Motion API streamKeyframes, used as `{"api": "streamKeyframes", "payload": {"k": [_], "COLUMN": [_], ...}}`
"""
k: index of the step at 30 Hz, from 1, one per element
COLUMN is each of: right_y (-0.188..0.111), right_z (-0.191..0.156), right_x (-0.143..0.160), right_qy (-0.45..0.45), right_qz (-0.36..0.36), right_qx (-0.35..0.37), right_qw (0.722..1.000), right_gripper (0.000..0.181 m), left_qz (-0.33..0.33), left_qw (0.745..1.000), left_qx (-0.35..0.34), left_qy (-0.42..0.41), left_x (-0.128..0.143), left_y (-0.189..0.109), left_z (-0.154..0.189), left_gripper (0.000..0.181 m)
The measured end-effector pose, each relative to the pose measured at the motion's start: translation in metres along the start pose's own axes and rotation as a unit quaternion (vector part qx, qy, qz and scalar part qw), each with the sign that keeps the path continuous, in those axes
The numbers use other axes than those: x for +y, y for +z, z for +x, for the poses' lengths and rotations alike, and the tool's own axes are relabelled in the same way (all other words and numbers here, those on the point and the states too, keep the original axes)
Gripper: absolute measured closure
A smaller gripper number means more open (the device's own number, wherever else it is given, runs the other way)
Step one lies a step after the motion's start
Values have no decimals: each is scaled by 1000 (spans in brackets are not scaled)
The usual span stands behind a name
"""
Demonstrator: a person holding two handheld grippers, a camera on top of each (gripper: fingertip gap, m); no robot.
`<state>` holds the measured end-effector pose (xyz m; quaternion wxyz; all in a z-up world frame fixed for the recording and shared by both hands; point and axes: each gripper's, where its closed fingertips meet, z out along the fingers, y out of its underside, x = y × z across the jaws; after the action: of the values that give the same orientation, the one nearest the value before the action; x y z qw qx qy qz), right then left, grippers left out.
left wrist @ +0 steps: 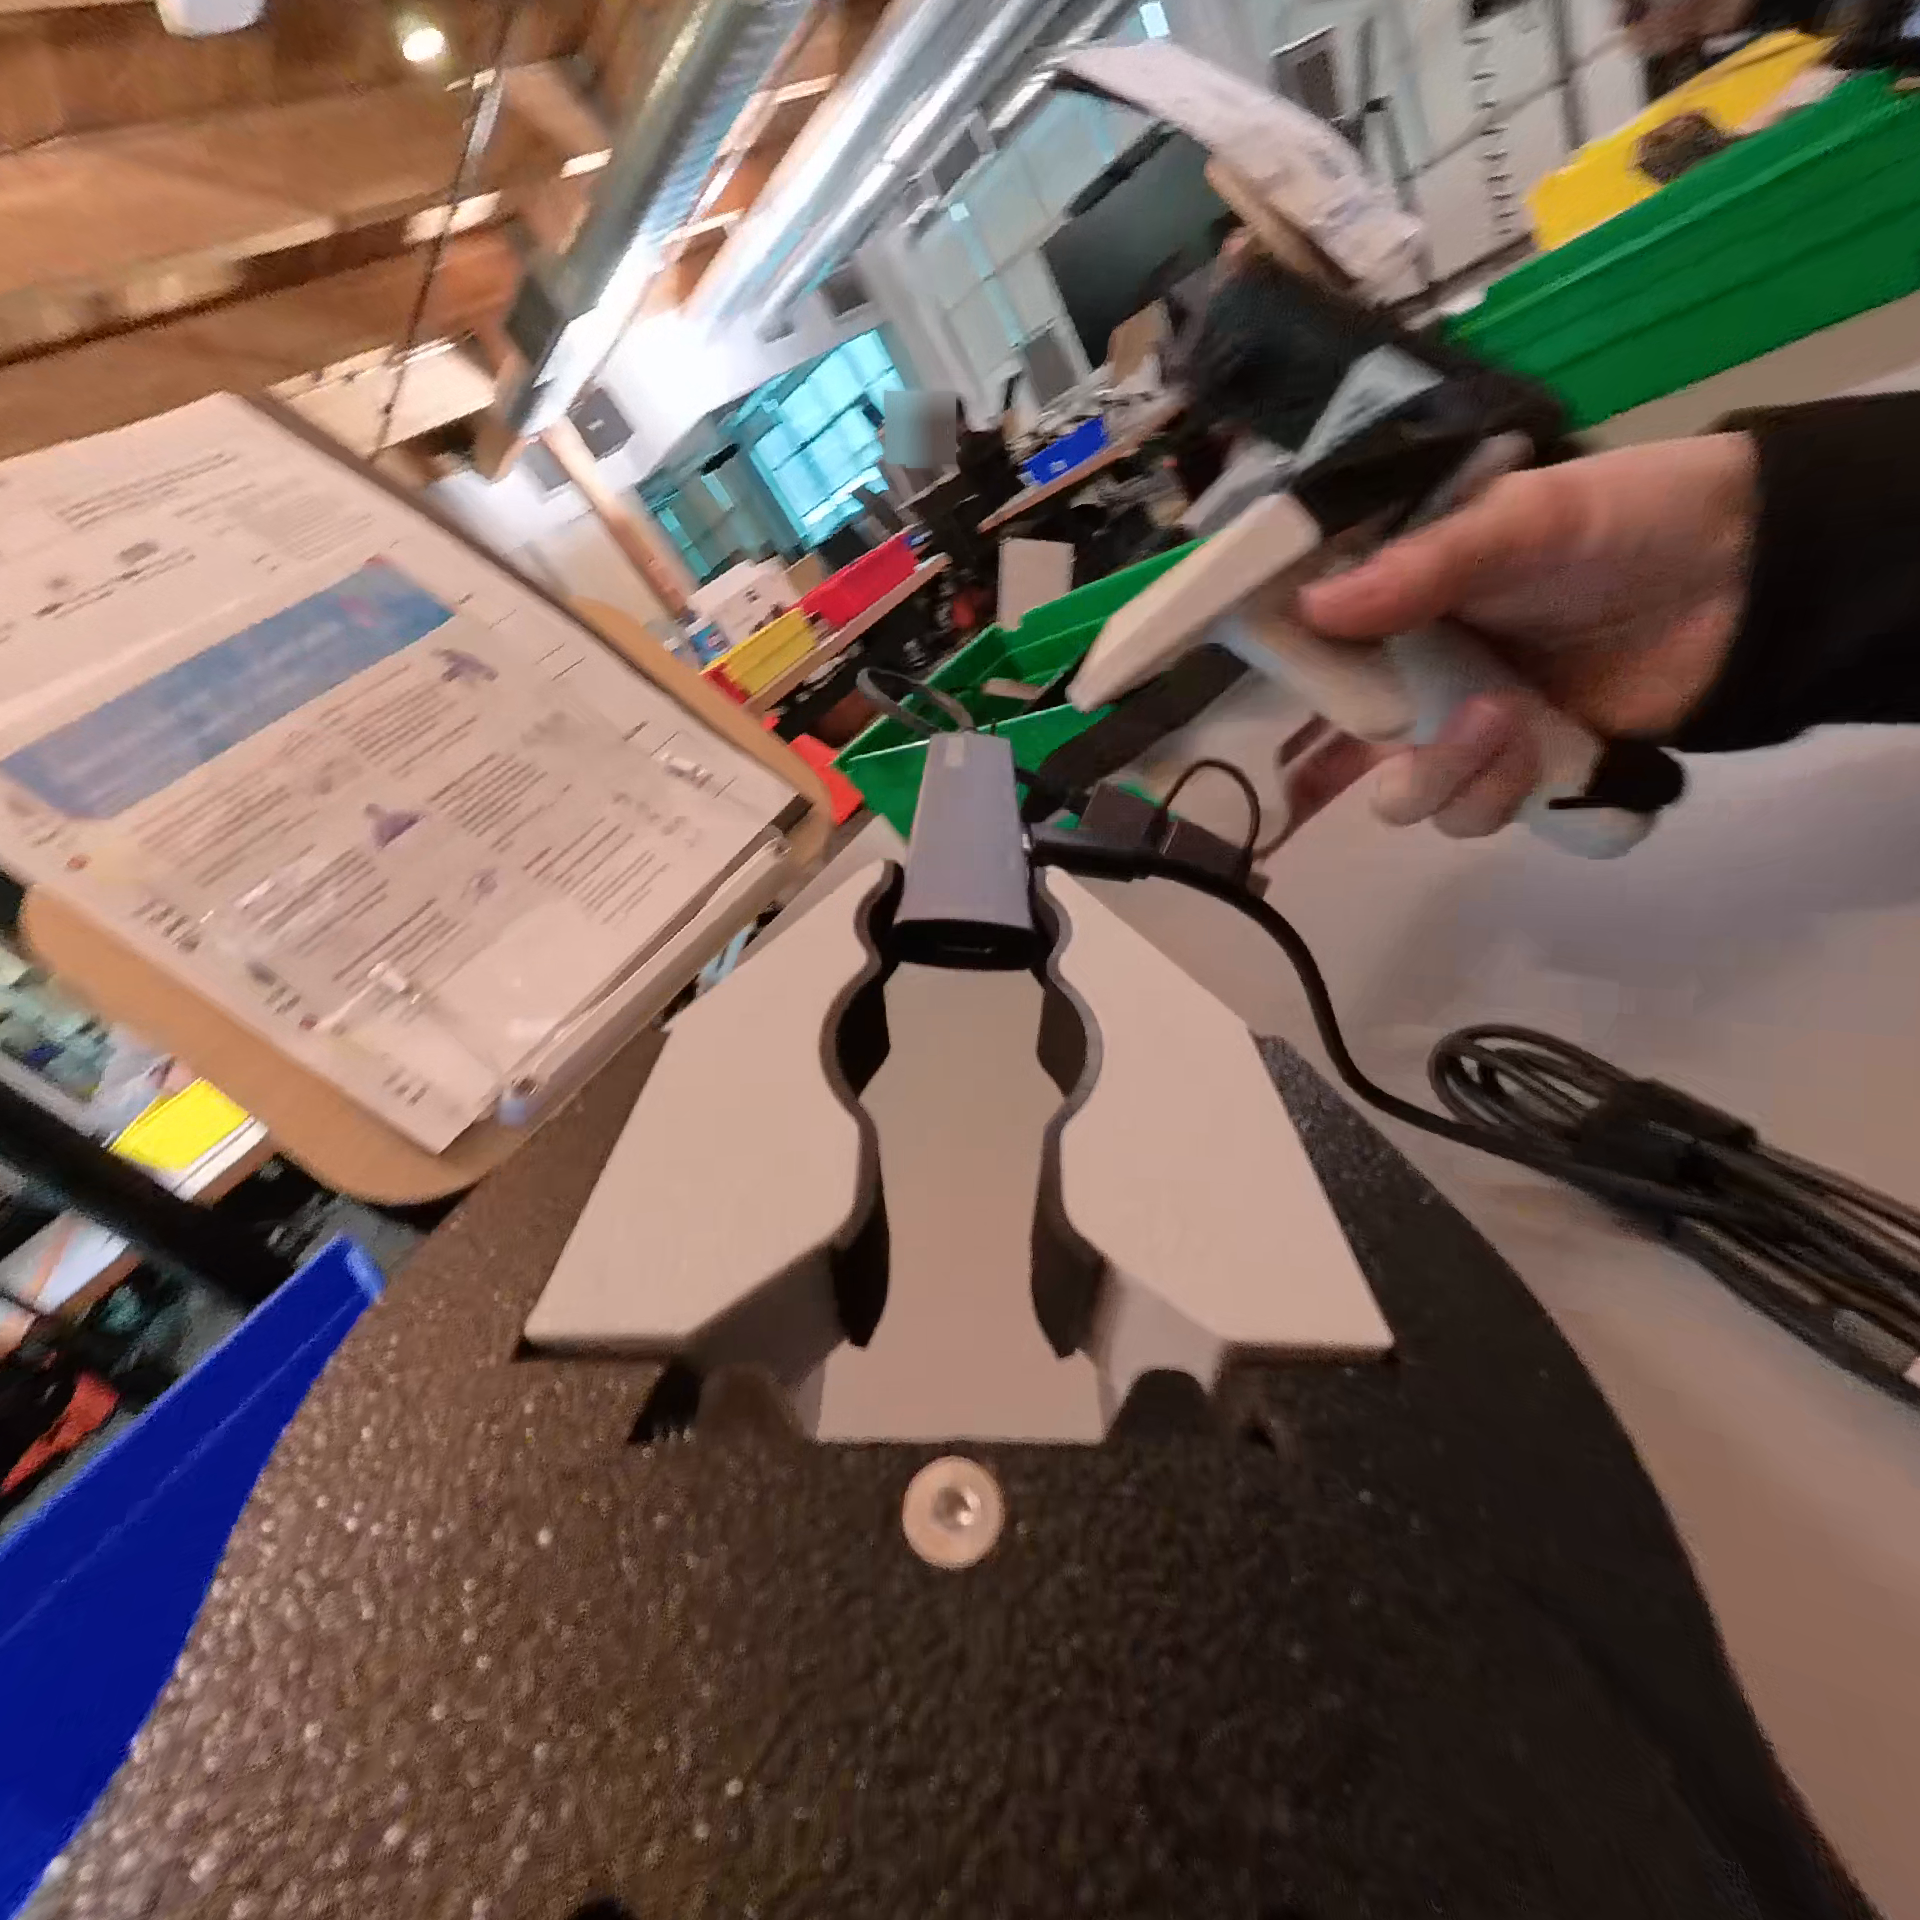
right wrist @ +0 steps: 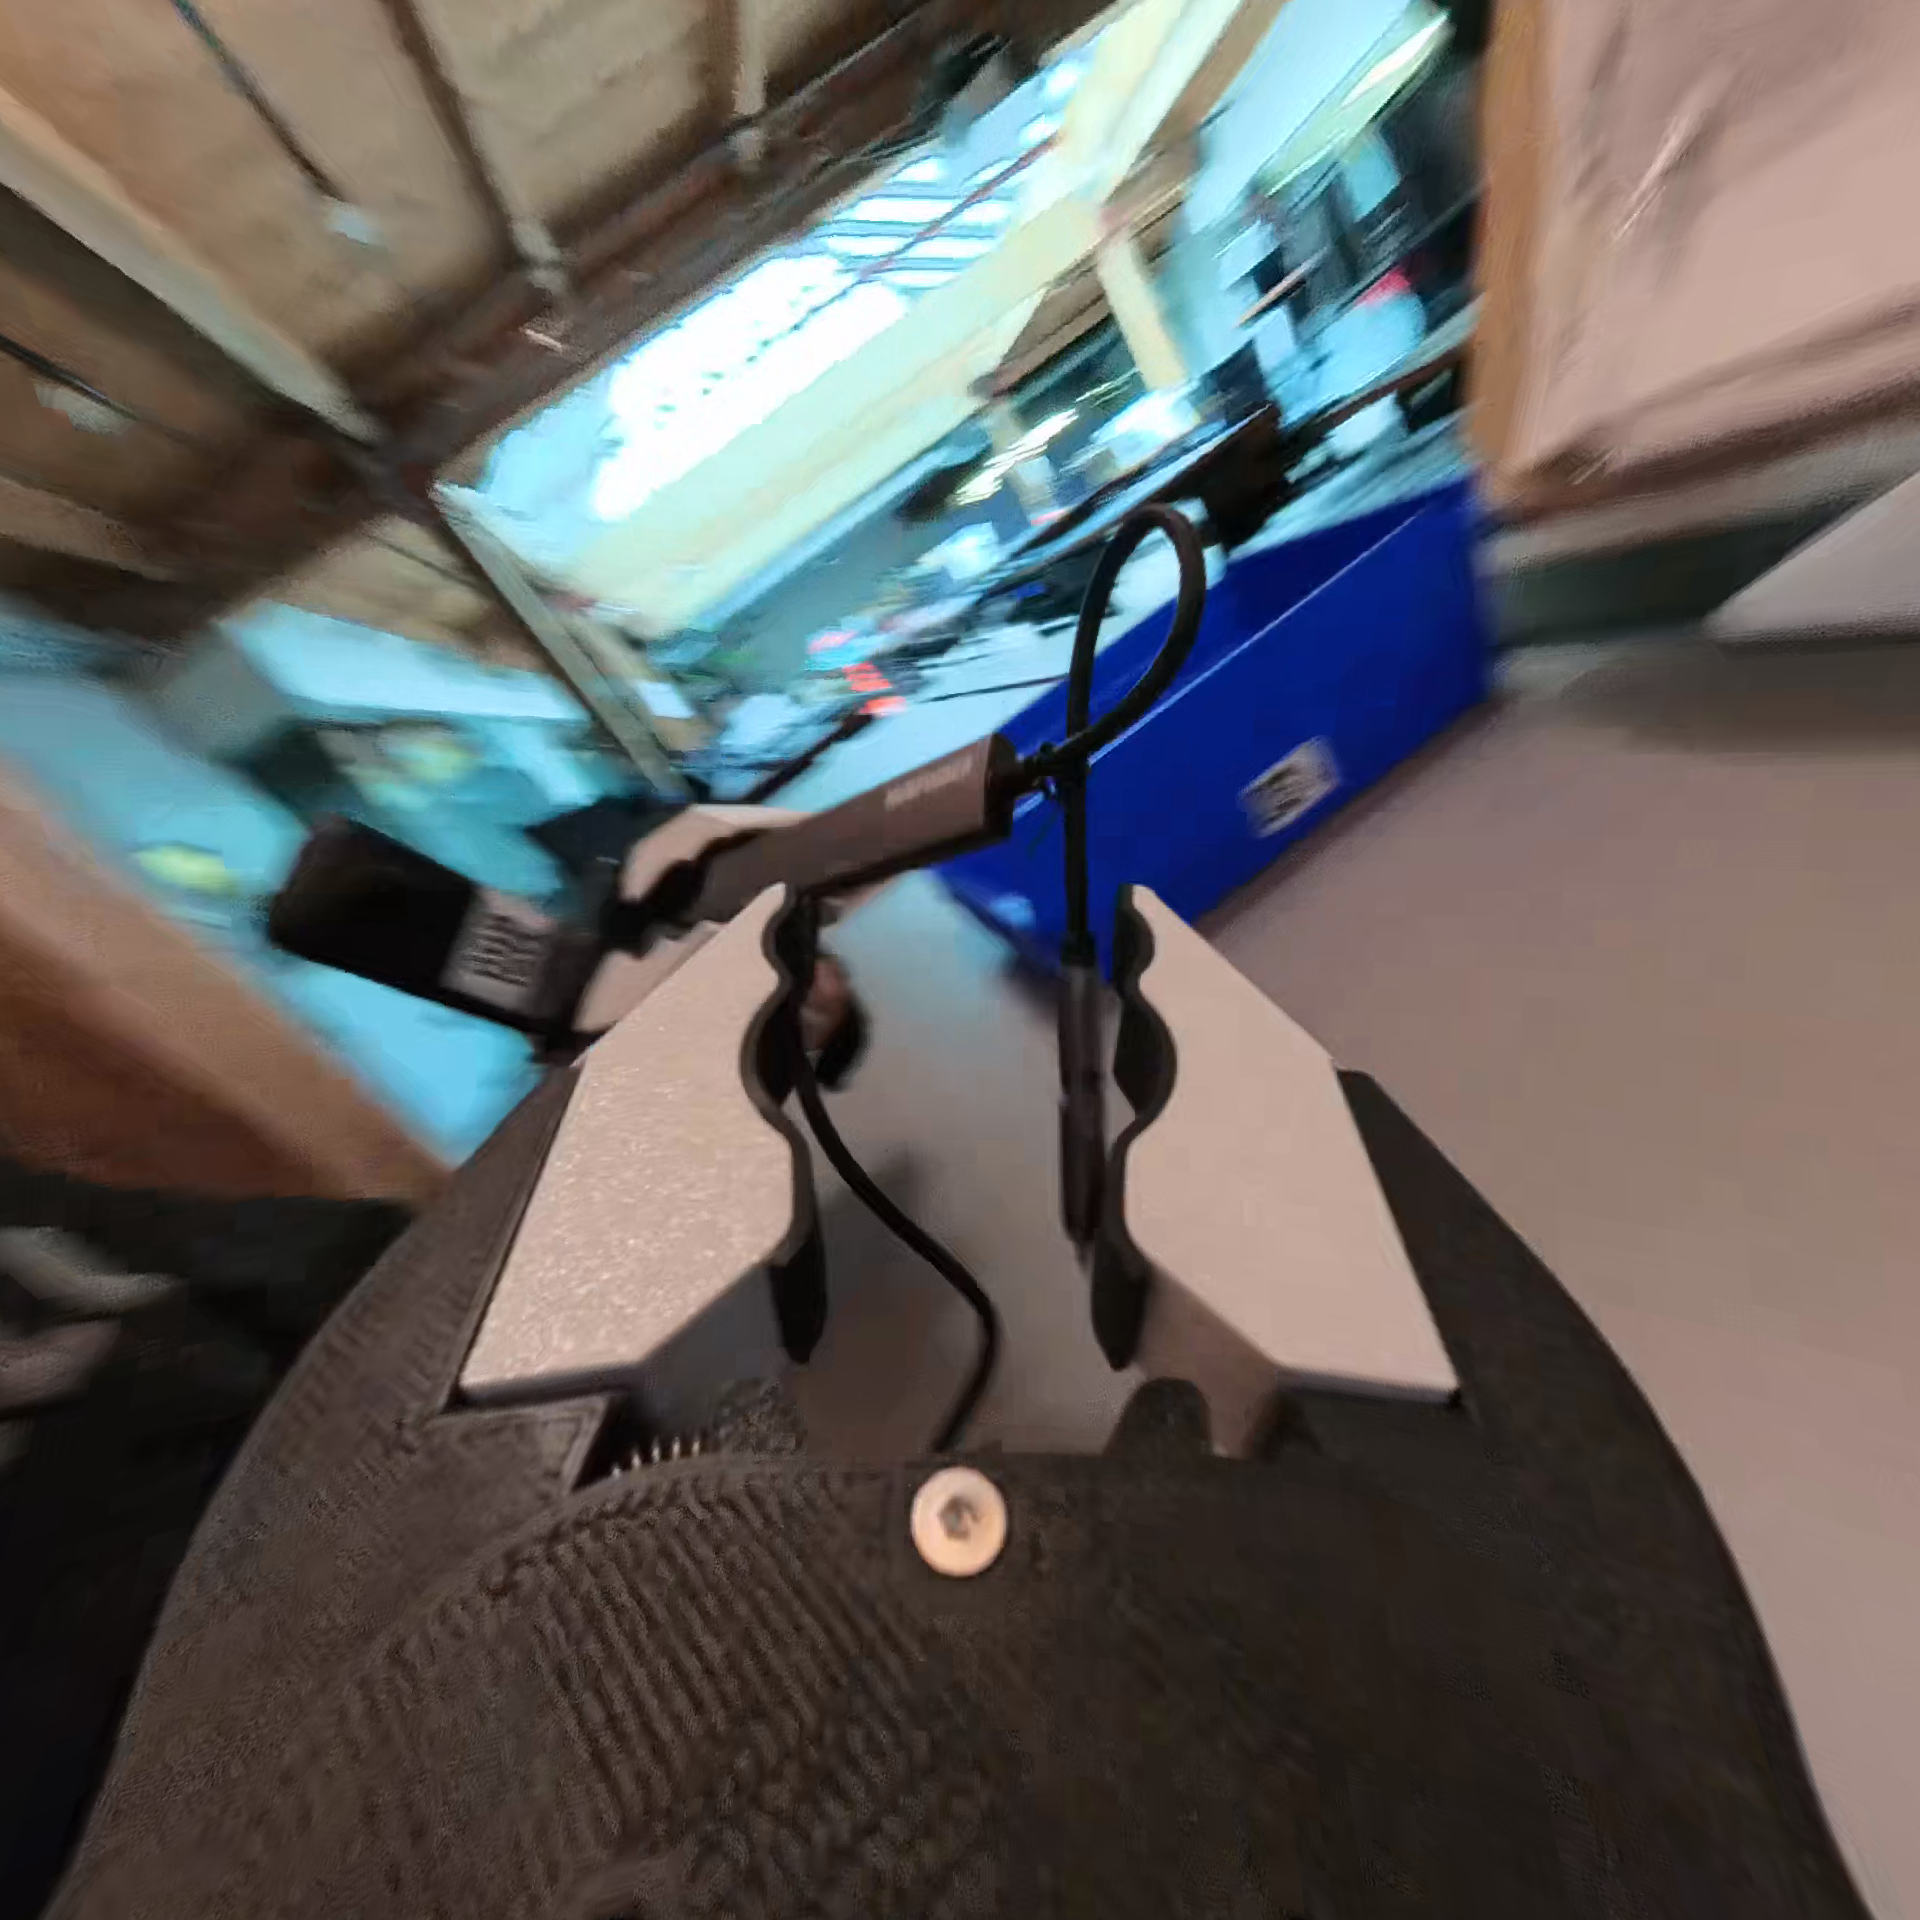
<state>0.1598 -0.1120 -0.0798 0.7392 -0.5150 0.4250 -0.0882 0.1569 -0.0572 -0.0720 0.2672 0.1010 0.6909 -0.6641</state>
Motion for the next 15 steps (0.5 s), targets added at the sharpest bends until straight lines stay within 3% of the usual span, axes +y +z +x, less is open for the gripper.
{"api": "streamKeyframes", "payload": {"k": [2,5,7,15], "right_y": [-5,2,9,35], "right_z": [-2,-32,-38,-28], "right_x": [-9,-4,-5,19], "right_qy": [-117,-215,-249,-296], "right_qz": [26,51,83,30], "right_qx": [70,76,97,119], "right_qw": [990,972,960,947], "right_gripper": [115,140,145,155], "left_qz": [-4,-9,-6,3], "left_qw": [998,994,993,987], "left_qx": [-49,-96,-105,-107], "left_qy": [-28,-53,-61,-121], "left_x": [6,13,14,13], "left_y": [0,0,1,7], "left_z": [-14,-25,-25,-17], "left_gripper": [159,159,159,159]}}
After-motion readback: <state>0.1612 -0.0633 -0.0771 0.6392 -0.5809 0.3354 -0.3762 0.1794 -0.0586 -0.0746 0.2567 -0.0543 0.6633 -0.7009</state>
